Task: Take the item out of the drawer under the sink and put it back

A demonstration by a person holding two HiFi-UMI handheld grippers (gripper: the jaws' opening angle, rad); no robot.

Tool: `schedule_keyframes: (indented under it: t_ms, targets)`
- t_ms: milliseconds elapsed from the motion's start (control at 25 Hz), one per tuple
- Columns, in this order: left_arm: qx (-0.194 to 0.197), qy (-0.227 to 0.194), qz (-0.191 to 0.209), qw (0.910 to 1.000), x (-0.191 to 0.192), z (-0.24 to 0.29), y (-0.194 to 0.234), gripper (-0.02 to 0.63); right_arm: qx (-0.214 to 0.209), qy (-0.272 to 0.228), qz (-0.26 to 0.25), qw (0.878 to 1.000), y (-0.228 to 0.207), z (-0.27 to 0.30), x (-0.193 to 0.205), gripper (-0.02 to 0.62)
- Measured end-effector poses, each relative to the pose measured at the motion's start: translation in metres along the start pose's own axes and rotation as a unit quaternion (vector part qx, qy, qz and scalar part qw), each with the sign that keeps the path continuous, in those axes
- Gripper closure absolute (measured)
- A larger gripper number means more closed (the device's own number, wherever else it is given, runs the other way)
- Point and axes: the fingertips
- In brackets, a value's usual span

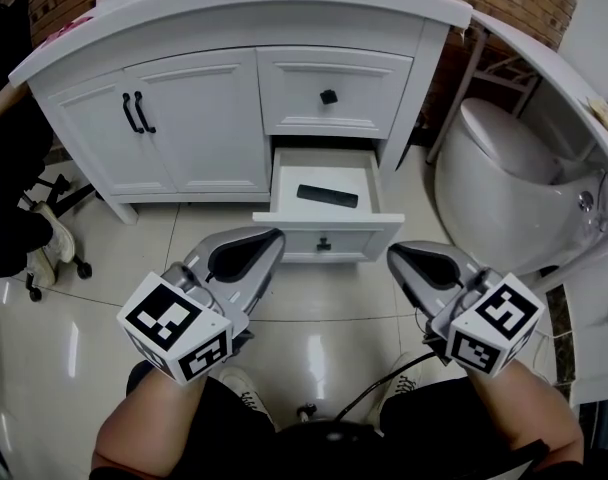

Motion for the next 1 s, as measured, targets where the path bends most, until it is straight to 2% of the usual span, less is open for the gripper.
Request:
schedule_keyframes:
  t_ms: [1000]
  targets:
    - [0.0,-0.001,-0.002,1.0,0.0028,0.0025,0.0015,0.6,-0.017,0.018,0.001,1.0,0.0053,0.0059,0.0072,0.589]
Point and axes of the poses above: the fingertips, and each gripper's own axes: z forward along the fingers, y to its left, x out of its underside, and after that the axes turned 5 degrees about -z, right-handed
